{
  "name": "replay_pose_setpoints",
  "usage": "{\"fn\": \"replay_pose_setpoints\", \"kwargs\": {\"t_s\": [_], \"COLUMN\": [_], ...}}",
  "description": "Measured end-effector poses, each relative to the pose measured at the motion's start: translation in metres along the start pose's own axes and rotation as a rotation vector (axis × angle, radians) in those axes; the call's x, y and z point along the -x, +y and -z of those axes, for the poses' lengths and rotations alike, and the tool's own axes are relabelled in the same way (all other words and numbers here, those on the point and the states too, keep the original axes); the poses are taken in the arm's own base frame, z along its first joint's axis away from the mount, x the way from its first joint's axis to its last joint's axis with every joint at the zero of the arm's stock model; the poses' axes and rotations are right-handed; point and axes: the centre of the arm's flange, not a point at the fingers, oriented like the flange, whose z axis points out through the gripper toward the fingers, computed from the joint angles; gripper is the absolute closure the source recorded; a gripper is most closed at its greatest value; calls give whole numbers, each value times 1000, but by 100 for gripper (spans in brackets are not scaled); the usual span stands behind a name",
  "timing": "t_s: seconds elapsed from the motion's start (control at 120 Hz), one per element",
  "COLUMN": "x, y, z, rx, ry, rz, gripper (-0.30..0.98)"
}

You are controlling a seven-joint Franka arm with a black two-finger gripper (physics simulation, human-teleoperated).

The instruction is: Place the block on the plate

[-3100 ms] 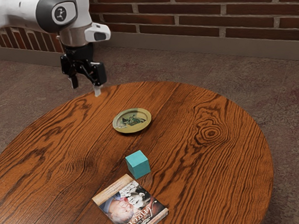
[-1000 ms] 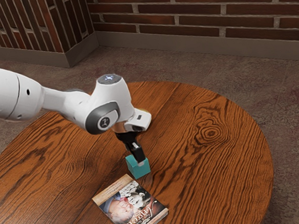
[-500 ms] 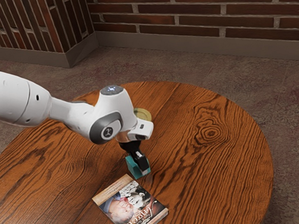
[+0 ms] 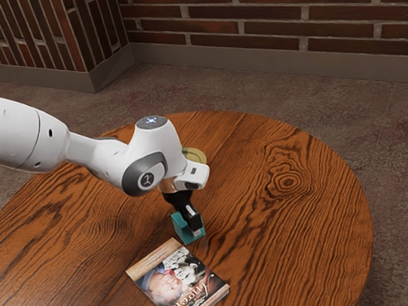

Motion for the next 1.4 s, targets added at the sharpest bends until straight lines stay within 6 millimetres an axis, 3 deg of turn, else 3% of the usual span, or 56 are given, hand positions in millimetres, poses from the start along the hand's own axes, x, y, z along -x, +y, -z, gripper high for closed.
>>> {"fn": "replay_pose_setpoints", "kwargs": {"t_s": [0.283, 0.45, 0.517, 0.633, 0.725, 0.8, 0.992, 1.167, 1.4], "x": [-3, -22, -35, -24, -20, -32, -71, -84, -90], "y": [4, -5, -31, -121, -190, -219, -228, -233, -224], "z": [10, 57, 87, 116, 105, 92, 62, 55, 27], "rx": [-11, -47, -73, -104, -83, -64, -31, -26, 3], "ry": [4, 23, 50, 60, 66, 72, 61, 48, 7], "rz": [-2, 9, 40, 167, 250, 266, 228, 206, 164], "gripper": [29, 30, 30, 30, 30, 30, 30, 30, 30]}}
